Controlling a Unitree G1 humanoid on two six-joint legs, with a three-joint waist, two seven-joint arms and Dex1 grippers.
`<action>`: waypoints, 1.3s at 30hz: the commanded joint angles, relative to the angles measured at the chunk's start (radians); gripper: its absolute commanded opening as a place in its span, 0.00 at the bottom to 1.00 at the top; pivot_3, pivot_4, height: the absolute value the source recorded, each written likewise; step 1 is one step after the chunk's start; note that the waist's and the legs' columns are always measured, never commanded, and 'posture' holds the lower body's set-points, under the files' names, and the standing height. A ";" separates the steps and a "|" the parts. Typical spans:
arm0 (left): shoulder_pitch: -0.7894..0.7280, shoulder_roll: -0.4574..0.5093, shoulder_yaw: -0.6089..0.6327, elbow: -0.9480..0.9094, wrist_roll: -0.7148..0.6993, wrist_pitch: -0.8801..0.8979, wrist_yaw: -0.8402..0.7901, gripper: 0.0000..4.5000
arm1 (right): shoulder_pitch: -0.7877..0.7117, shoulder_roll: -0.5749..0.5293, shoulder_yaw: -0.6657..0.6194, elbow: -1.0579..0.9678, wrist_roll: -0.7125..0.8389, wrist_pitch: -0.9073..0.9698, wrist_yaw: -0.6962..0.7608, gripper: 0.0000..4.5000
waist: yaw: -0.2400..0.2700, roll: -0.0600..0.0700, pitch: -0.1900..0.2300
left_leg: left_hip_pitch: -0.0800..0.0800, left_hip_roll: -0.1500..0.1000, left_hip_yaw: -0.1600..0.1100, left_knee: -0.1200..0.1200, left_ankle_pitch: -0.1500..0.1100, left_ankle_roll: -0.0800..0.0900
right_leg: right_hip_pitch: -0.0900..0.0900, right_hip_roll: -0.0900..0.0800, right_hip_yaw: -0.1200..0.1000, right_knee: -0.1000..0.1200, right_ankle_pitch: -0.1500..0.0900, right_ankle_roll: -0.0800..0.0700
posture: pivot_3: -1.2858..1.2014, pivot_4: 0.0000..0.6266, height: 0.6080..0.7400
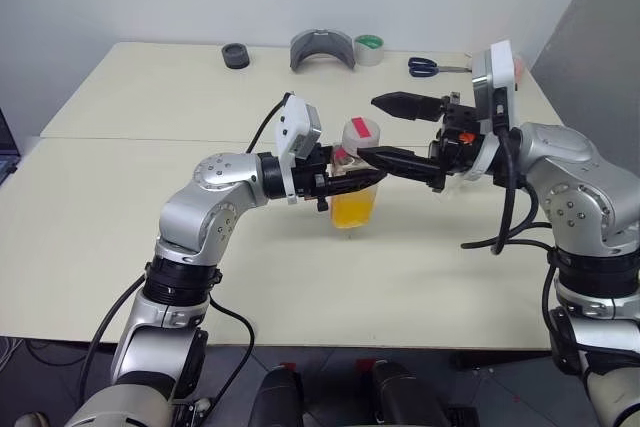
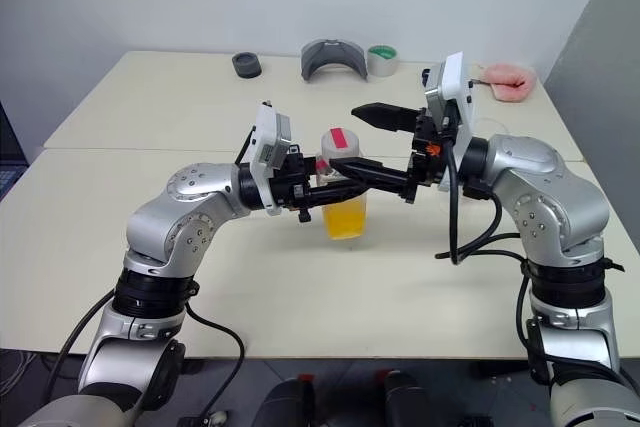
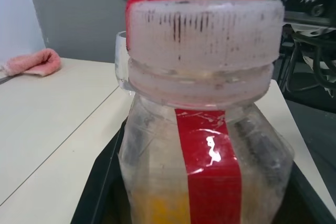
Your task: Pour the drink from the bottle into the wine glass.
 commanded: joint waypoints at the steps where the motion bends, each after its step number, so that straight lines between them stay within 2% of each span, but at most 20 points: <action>1: -0.033 -0.007 0.005 -0.018 -0.006 -0.023 -0.002 0.42 | -0.002 0.012 -0.007 -0.027 0.006 -0.004 -0.041 1.00 | 0.000 0.000 0.000 | 0.000 0.000 0.000 0.000 0.000 0.000 | 0.000 0.000 0.000 0.000 0.000 0.000 | 0.52 0.24 1.00; 13: -0.038 -0.007 0.002 -0.019 -0.008 -0.021 -0.001 0.42 | -0.001 0.021 0.018 0.012 -0.030 -0.039 -0.068 1.00 | 0.000 0.000 0.000 | 0.000 0.000 0.000 0.000 0.000 0.000 | 0.000 0.000 0.000 0.000 0.000 0.000 | 0.52 0.24 1.00; 31: -0.038 -0.008 0.005 -0.015 -0.005 -0.025 0.002 0.42 | 0.052 -0.072 -0.028 0.022 -0.028 -0.060 -0.026 1.00 | 0.000 0.000 0.000 | 0.000 0.000 0.000 0.000 0.000 0.000 | 0.000 0.000 0.000 0.000 0.000 0.000 | 0.52 0.24 1.00; 39: -0.041 -0.009 0.003 -0.007 -0.001 -0.032 0.001 0.42 | 0.048 -0.076 -0.033 0.026 -0.017 -0.062 -0.028 1.00 | 0.000 0.000 0.000 | 0.000 0.000 0.000 0.000 0.000 0.000 | 0.000 0.000 0.000 0.000 0.000 0.000 | 0.52 0.24 1.00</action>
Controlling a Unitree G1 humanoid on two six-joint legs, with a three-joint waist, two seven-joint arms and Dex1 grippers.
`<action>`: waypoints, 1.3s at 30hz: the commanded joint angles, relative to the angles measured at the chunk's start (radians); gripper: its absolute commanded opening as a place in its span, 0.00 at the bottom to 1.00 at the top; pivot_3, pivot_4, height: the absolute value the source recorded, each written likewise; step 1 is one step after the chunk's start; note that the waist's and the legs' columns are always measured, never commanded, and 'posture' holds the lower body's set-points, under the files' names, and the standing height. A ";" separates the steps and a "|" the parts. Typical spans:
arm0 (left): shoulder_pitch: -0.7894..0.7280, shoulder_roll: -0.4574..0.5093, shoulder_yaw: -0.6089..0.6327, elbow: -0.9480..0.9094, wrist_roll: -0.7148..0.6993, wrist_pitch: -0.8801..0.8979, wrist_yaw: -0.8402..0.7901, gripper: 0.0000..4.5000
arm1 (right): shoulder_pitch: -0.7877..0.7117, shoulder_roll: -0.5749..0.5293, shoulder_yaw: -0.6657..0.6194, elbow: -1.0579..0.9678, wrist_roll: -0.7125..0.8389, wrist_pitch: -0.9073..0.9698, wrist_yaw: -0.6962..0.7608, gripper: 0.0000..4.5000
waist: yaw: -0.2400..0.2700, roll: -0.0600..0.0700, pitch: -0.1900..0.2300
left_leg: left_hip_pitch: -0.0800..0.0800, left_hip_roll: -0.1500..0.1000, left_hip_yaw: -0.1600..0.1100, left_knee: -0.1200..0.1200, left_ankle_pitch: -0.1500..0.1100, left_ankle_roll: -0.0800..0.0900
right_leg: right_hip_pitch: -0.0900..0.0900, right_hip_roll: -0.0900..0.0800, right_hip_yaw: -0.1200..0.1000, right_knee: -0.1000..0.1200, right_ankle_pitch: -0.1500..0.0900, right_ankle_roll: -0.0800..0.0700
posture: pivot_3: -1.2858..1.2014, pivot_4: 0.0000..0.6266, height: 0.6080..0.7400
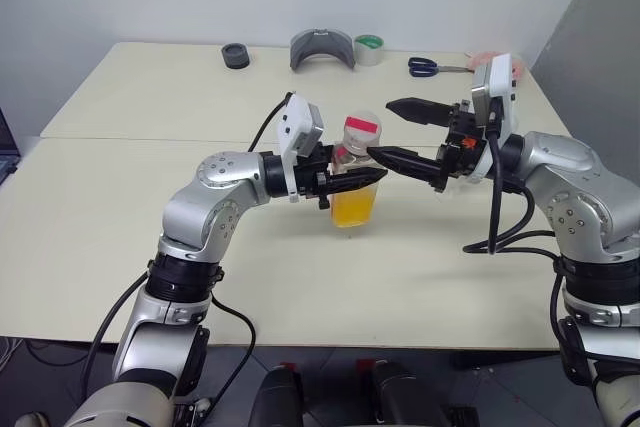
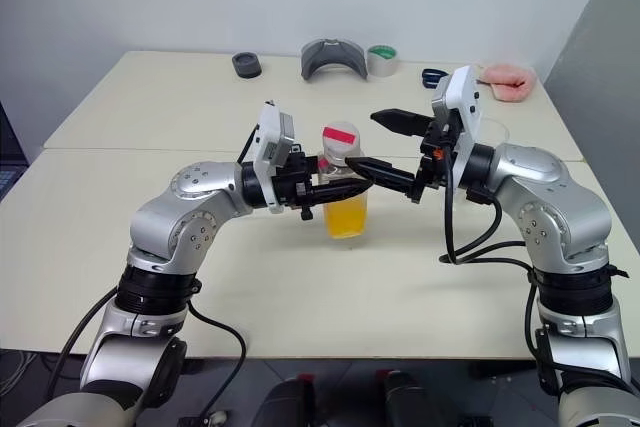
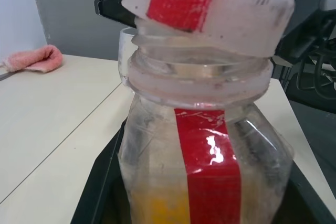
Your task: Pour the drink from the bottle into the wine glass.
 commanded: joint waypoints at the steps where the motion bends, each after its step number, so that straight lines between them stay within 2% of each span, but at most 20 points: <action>1: -0.028 -0.004 0.011 -0.031 -0.005 -0.030 -0.005 0.42 | -0.005 -0.006 -0.043 -0.014 0.013 -0.014 -0.007 1.00 | 0.000 0.000 0.000 | 0.000 0.000 0.000 0.000 0.000 0.000 | 0.000 0.000 0.000 0.000 0.000 0.000 | 0.52 0.24 1.00; 26: -0.022 -0.014 0.008 -0.022 -0.001 -0.038 -0.003 0.42 | -0.013 -0.039 -0.066 0.023 0.023 -0.013 0.033 1.00 | 0.000 0.000 0.000 | 0.000 0.000 0.000 0.000 0.000 0.000 | 0.000 0.000 0.000 0.000 0.000 0.000 | 0.52 0.24 1.00; 39: -0.027 -0.019 0.010 -0.012 0.006 -0.047 -0.005 0.42 | -0.002 -0.042 -0.070 -0.011 0.081 0.024 0.056 1.00 | 0.000 0.000 0.000 | 0.000 0.000 0.000 0.000 0.000 0.000 | 0.000 0.000 0.000 0.000 0.000 0.000 | 0.52 0.24 1.00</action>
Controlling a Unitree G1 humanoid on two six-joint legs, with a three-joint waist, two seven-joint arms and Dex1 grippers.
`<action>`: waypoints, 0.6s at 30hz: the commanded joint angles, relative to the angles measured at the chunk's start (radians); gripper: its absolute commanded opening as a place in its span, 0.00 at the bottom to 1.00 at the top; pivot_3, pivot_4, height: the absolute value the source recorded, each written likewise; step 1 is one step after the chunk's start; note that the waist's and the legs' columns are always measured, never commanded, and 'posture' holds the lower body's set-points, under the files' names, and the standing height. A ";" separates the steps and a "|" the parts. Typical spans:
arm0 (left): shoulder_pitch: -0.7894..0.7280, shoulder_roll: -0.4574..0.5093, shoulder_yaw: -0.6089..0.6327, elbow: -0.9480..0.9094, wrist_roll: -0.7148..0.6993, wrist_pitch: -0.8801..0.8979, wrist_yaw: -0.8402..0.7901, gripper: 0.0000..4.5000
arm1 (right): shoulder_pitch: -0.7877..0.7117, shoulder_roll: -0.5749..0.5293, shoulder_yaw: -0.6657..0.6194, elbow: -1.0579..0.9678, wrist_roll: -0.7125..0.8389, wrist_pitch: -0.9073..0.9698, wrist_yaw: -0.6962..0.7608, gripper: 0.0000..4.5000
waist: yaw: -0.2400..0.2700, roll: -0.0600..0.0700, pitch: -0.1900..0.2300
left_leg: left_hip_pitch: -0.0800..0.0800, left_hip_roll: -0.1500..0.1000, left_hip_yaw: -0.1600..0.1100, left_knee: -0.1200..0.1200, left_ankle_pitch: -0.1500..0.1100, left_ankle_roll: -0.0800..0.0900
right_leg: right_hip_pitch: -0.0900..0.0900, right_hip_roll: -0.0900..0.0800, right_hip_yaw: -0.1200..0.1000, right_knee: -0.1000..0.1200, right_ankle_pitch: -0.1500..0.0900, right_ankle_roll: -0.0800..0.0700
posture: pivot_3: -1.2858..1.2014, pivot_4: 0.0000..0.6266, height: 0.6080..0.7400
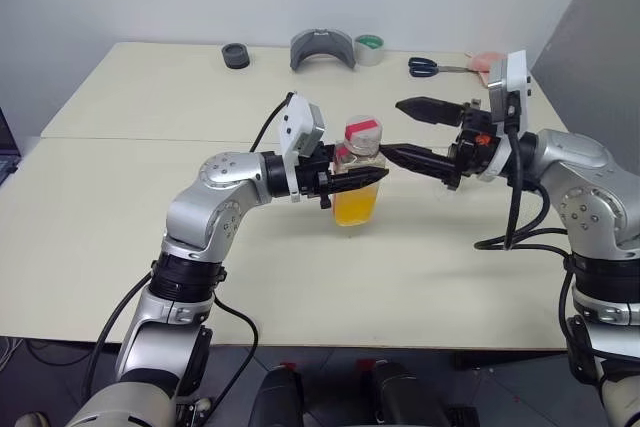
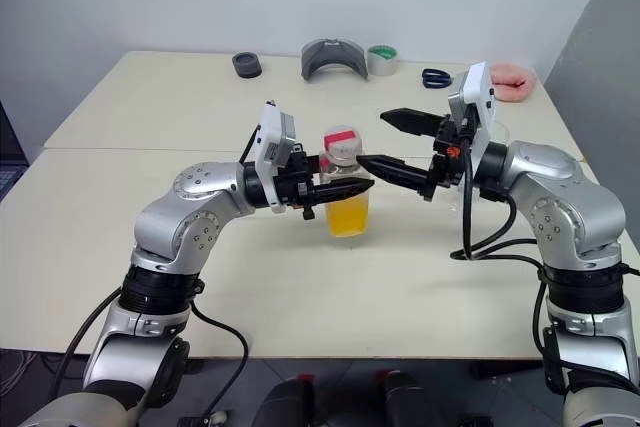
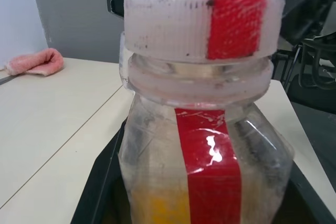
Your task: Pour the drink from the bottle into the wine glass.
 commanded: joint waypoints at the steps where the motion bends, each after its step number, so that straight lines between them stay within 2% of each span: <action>1: -0.028 -0.006 0.010 -0.025 -0.007 -0.023 0.000 0.42 | -0.003 -0.010 -0.035 -0.041 0.033 0.003 0.006 1.00 | 0.000 0.000 0.000 | 0.000 0.000 0.000 0.000 0.000 0.000 | 0.000 0.000 0.000 0.000 0.000 0.000 | 0.52 0.24 1.00; 9: -0.030 -0.010 0.008 -0.027 -0.007 -0.023 -0.002 0.42 | -0.046 0.020 -0.025 -0.035 0.082 0.050 -0.030 1.00 | 0.000 0.000 0.000 | 0.000 0.000 0.000 0.000 0.000 0.000 | 0.000 0.000 0.000 0.000 0.000 0.000 | 0.52 0.24 1.00; 18: -0.031 -0.014 0.007 -0.037 -0.005 -0.017 0.001 0.42 | -0.076 0.125 0.018 -0.036 0.065 0.041 -0.079 1.00 | 0.000 0.000 0.000 | 0.000 0.000 0.000 0.000 0.000 0.000 | 0.000 0.000 0.000 0.000 0.000 0.000 | 0.52 0.24 1.00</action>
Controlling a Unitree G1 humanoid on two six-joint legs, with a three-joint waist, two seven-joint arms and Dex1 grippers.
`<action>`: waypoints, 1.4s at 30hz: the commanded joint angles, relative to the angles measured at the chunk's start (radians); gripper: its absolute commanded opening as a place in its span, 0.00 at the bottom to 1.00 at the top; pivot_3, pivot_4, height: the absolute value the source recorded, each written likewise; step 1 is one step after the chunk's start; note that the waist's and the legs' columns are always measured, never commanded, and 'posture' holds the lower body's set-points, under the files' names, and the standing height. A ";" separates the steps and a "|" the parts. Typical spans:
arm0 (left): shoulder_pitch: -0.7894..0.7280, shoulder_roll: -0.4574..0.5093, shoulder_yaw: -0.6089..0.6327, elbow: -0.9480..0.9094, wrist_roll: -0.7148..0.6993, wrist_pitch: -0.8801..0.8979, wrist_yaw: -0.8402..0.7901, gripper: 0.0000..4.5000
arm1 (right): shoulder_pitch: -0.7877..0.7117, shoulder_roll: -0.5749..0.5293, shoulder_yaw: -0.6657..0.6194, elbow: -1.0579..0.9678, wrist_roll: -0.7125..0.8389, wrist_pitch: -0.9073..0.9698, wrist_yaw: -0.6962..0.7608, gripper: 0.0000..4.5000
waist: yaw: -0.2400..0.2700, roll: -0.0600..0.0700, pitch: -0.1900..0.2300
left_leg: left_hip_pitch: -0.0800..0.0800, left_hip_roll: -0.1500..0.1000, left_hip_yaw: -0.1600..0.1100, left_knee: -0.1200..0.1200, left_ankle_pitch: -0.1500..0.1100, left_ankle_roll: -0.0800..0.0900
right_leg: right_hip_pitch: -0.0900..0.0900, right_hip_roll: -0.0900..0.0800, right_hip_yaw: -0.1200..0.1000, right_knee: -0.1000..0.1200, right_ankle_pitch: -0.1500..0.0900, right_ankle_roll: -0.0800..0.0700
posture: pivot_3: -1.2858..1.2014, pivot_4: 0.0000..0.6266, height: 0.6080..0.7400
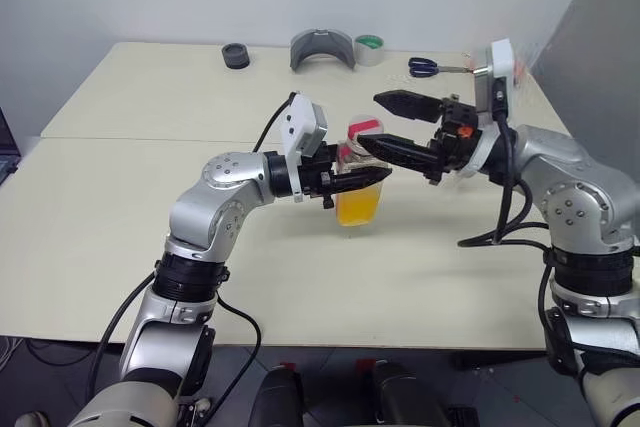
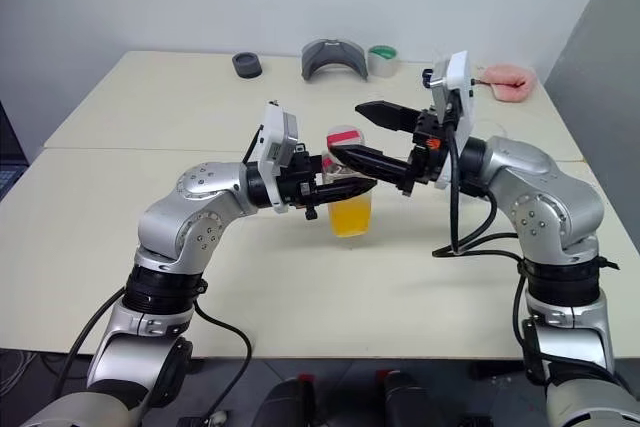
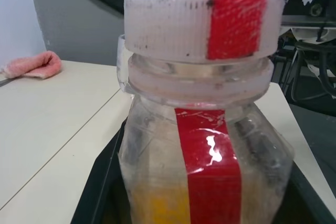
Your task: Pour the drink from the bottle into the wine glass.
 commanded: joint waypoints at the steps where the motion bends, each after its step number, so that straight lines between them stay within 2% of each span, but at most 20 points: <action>1: -0.027 0.001 0.008 -0.040 -0.008 -0.016 0.002 0.42 | -0.024 0.008 0.002 -0.032 0.006 -0.016 0.009 1.00 | 0.000 0.000 0.000 | 0.000 0.000 0.000 0.000 0.000 0.000 | 0.000 0.000 0.000 0.000 0.000 0.000 | 0.52 0.24 1.00; 5: -0.026 0.003 0.010 -0.045 -0.009 -0.013 0.005 0.42 | -0.023 0.018 0.010 -0.031 0.008 -0.018 0.011 1.00 | 0.000 0.000 0.000 | 0.000 0.000 0.000 0.000 0.000 0.000 | 0.000 0.000 0.000 0.000 0.000 0.000 | 0.52 0.24 1.00; 6: -0.025 0.003 0.010 -0.047 -0.009 -0.013 0.006 0.42 | -0.025 0.021 0.011 -0.028 0.007 -0.020 0.011 0.96 | 0.000 0.000 0.000 | 0.000 0.000 0.000 0.000 0.000 0.000 | 0.000 0.000 0.000 0.000 0.000 0.000 | 0.52 0.24 1.00; 8: -0.024 0.003 0.011 -0.049 -0.009 -0.012 0.008 0.42 | -0.028 0.023 0.011 -0.024 0.006 -0.022 0.013 0.87 | 0.000 0.000 0.000 | 0.000 0.000 0.000 0.000 0.000 0.000 | 0.000 0.000 0.000 0.000 0.000 0.000 | 0.52 0.24 1.00; 14: -0.017 0.002 0.011 -0.054 -0.010 -0.011 0.012 0.42 | -0.030 0.019 0.013 -0.019 -0.007 -0.040 0.023 0.42 | 0.000 0.000 0.000 | 0.000 0.000 0.000 0.000 0.000 0.000 | 0.000 0.000 0.000 0.000 0.000 0.000 | 0.52 0.24 1.00; 15: -0.017 0.001 0.011 -0.052 -0.009 -0.013 0.012 0.42 | -0.028 0.014 0.016 -0.018 -0.013 -0.048 0.031 0.40 | 0.000 0.000 0.000 | 0.000 0.000 0.000 0.000 0.000 0.000 | 0.000 0.000 0.000 0.000 0.000 0.000 | 0.52 0.24 1.00; 26: -0.020 0.000 0.010 -0.045 -0.010 -0.017 0.011 0.42 | -0.141 0.008 -0.050 0.092 -0.013 -0.088 0.041 0.40 | -0.001 0.000 0.000 | 0.000 0.000 0.000 0.000 0.000 0.000 | 0.000 0.000 0.000 0.000 0.000 0.000 | 0.52 0.24 1.00; 39: -0.025 -0.001 0.008 -0.035 -0.008 -0.028 0.010 0.42 | -0.119 0.007 -0.033 0.078 -0.025 -0.088 0.041 0.40 | -0.002 0.000 0.000 | 0.000 0.000 0.000 0.000 0.000 0.000 | 0.000 0.000 0.000 0.000 0.000 0.000 | 0.52 0.24 1.00; 42: -0.022 0.001 0.011 -0.039 -0.008 -0.028 0.014 0.42 | -0.074 -0.035 -0.054 0.045 -0.024 -0.076 0.042 0.40 | -0.001 0.000 0.000 | 0.000 0.000 0.000 0.000 0.000 0.000 | 0.000 0.000 0.000 0.000 0.000 0.000 | 0.52 0.24 1.00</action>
